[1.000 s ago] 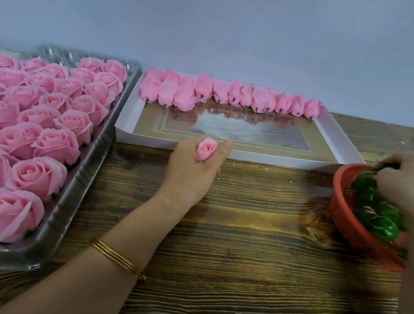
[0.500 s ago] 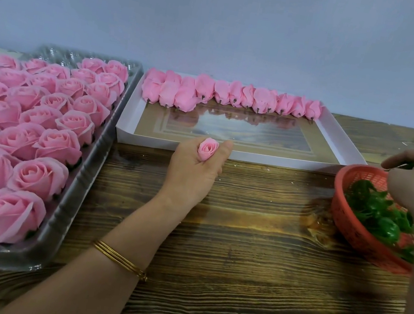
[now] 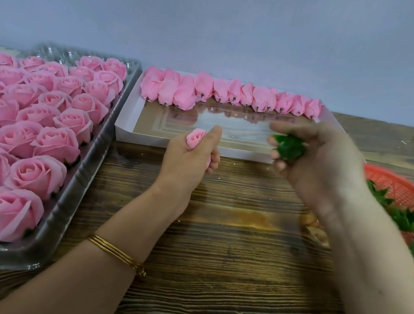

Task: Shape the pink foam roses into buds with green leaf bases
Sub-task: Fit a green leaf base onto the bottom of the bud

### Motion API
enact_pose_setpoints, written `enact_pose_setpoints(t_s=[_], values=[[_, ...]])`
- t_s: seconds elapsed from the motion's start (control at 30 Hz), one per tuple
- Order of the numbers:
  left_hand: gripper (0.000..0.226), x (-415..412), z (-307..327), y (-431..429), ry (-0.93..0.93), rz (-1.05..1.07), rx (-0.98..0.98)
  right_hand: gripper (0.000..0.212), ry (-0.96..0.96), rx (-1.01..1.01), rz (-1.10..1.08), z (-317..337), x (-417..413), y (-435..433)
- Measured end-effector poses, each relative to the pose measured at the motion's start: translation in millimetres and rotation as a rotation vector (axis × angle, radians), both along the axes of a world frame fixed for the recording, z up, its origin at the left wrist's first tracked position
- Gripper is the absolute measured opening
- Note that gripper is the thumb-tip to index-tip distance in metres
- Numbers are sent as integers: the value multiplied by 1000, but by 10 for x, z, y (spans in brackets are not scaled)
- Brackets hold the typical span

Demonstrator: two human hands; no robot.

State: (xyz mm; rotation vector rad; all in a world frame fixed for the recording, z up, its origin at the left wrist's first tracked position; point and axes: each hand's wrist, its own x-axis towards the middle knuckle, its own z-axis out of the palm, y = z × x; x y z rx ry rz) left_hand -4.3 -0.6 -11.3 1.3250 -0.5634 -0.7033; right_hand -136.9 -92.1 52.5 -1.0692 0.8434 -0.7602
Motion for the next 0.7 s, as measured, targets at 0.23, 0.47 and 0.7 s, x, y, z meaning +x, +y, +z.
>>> enact_pose_setpoints(t_s=[0.23, 0.47, 0.7], values=[[55, -17, 65, -8, 128, 12, -92, 30, 37, 238, 177, -333, 187, 130], [42, -17, 61, 13, 108, -9, -81, 33, -57, 328, 316, -407, 216, 178], [53, 39, 25, -13, 129, -50, -126, 32, -191, 401, 375, -444, 277, 291]])
